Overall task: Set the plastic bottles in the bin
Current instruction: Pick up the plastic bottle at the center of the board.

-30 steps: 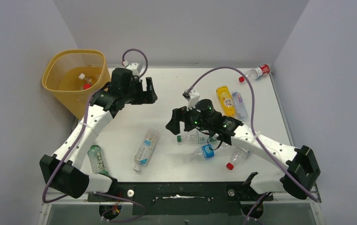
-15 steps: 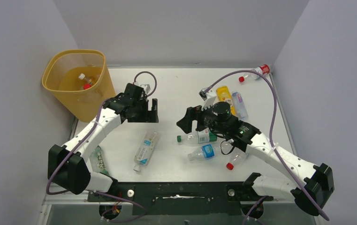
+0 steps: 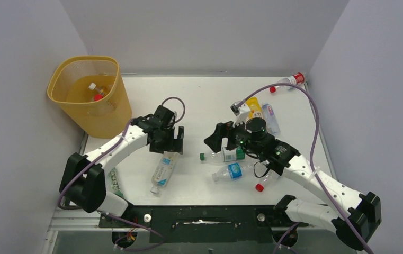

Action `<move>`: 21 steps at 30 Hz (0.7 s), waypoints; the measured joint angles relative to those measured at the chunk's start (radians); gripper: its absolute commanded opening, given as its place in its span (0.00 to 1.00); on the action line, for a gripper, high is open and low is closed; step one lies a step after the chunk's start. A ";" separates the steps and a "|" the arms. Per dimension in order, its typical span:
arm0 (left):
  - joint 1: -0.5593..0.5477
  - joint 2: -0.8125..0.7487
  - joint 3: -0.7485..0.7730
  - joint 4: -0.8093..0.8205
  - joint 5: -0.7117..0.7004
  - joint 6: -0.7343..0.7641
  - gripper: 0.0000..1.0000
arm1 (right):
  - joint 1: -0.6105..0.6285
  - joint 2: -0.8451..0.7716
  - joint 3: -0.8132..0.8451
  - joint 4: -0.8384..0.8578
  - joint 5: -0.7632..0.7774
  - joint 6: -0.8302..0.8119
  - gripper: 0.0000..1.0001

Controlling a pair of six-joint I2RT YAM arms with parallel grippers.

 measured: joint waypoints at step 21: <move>-0.072 0.109 -0.085 0.007 -0.088 -0.077 0.86 | -0.005 -0.055 -0.068 0.016 -0.026 0.019 0.98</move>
